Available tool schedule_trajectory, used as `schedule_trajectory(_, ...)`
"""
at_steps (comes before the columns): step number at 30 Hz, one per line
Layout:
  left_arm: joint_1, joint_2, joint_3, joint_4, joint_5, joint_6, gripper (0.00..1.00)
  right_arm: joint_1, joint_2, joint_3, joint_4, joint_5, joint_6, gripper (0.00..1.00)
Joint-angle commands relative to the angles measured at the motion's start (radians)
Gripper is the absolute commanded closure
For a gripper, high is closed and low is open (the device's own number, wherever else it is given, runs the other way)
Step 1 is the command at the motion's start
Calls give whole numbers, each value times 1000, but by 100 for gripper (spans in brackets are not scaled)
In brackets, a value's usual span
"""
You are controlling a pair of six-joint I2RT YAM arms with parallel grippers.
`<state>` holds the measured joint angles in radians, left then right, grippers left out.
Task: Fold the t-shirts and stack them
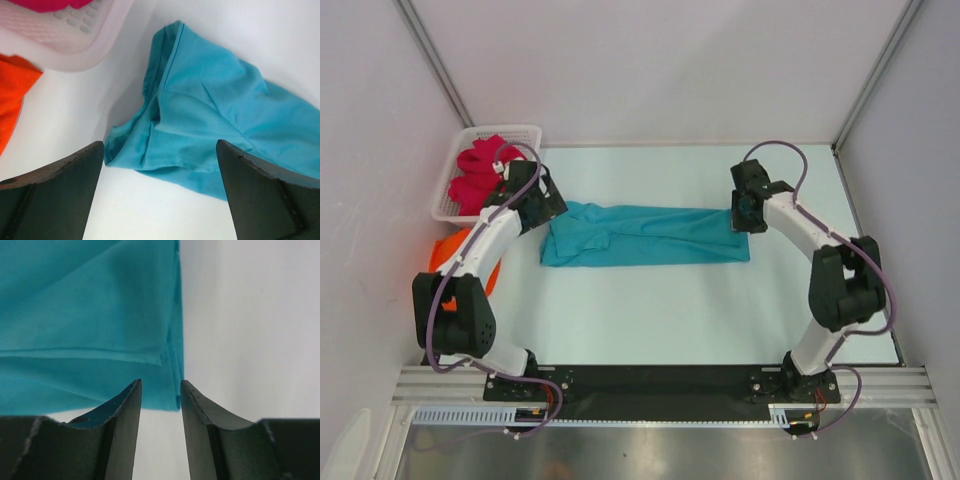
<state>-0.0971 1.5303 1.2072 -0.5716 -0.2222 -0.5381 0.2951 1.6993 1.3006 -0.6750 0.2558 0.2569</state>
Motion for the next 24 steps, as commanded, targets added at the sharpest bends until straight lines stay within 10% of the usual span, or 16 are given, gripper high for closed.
schedule_trajectory(1, 7, -39, -87, 22, 41, 20, 1, 18, 108, 107, 41, -9, -10, 58)
schedule_trajectory(24, 7, -50, -144, 58, 80, 32, 0, 18, 209, 66, 78, 16, 7, 61)
